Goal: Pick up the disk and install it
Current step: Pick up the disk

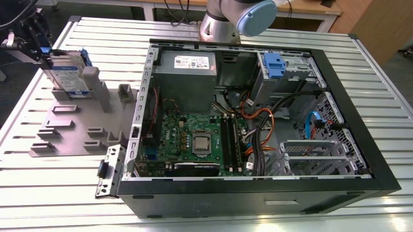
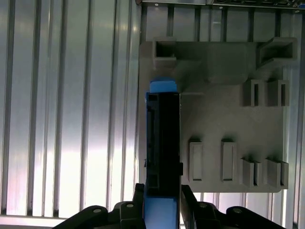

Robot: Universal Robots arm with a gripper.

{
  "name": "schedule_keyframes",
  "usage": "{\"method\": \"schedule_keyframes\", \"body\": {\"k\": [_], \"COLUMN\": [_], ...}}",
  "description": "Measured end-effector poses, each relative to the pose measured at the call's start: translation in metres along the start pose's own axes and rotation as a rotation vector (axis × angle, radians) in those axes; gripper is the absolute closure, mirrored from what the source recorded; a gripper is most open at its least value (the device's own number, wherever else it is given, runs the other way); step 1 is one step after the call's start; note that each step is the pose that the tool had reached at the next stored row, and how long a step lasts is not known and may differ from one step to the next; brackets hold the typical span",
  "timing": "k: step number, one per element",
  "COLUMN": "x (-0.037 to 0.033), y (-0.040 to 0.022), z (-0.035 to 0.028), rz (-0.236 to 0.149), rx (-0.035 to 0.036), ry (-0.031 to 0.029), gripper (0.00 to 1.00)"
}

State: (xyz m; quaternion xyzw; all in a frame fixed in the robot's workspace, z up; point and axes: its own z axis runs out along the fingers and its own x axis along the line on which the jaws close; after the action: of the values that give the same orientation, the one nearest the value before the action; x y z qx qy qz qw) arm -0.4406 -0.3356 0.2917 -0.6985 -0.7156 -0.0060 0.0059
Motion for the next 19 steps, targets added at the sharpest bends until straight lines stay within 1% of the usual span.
{"method": "schedule_keyframes", "body": {"k": [1,2,12,19], "x": [0.0000,0.0000,0.0000,0.0001], "y": [0.0000,0.0000,0.0000,0.0000], "z": [0.0000,0.0000,-0.0003,-0.0063], "rz": [0.000,0.000,0.000,0.000], "rx": [0.0000,0.0000,-0.0002,0.0000], "ry": [0.0000,0.0000,0.0001,0.0000], "gripper": [0.57,0.63,0.64,0.64]}}
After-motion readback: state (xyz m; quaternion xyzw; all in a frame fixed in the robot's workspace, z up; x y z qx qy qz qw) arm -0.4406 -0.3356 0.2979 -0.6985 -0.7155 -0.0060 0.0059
